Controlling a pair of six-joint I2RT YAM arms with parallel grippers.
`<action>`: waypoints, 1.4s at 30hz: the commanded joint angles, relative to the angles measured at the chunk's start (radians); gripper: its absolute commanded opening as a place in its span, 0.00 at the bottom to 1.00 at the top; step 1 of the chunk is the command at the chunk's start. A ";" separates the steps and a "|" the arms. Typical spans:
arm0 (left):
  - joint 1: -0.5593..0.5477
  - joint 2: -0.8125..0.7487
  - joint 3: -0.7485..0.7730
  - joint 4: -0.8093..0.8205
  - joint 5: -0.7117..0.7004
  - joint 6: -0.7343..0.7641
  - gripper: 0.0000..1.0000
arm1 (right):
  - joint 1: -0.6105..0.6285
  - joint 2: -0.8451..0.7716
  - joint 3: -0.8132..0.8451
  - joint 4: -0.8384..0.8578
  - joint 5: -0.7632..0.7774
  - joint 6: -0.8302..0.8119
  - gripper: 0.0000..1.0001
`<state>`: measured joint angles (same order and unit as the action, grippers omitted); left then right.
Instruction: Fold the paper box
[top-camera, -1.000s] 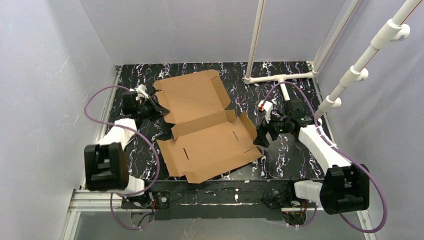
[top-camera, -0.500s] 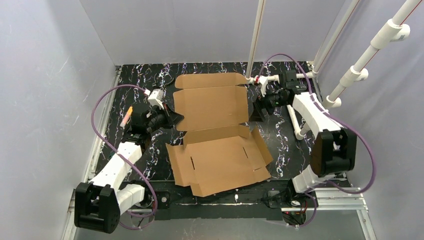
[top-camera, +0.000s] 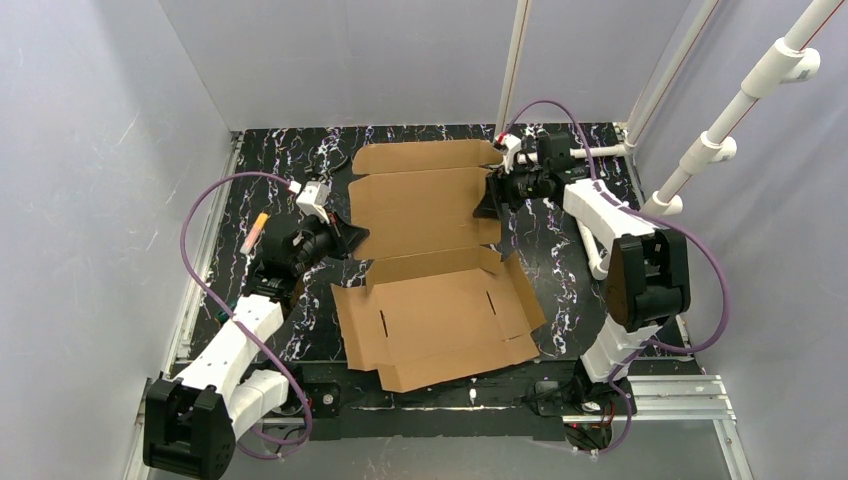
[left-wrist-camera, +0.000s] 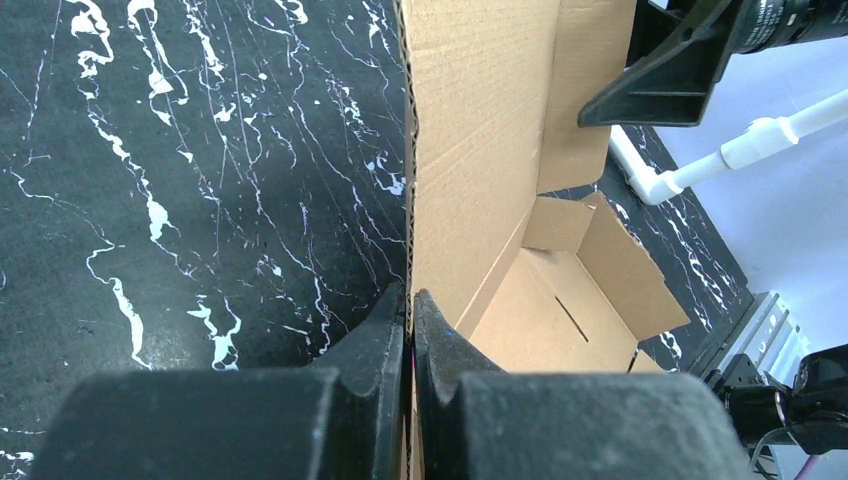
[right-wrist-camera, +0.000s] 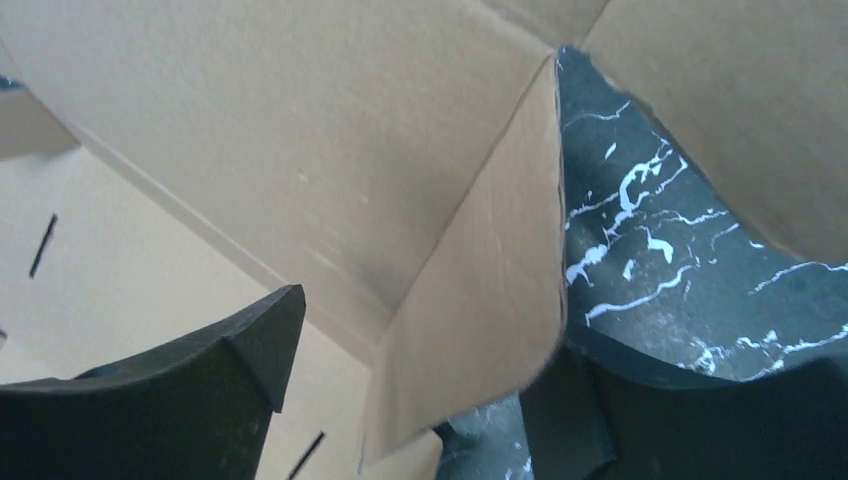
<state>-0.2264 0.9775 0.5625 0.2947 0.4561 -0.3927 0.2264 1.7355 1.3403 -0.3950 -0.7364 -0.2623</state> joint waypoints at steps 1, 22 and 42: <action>-0.007 -0.048 -0.023 0.062 0.005 -0.004 0.00 | 0.013 -0.065 -0.065 0.295 0.042 0.179 0.73; 0.183 -0.045 0.581 -0.615 0.323 0.185 0.98 | 0.007 -0.154 -0.061 0.214 -0.224 -0.225 0.01; -0.072 0.508 1.146 -1.006 0.285 0.673 0.83 | 0.017 -0.119 -0.005 0.104 -0.260 -0.304 0.01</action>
<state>-0.2913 1.4681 1.6390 -0.6792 0.7288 0.1970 0.2379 1.6112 1.2942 -0.2863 -0.9634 -0.5476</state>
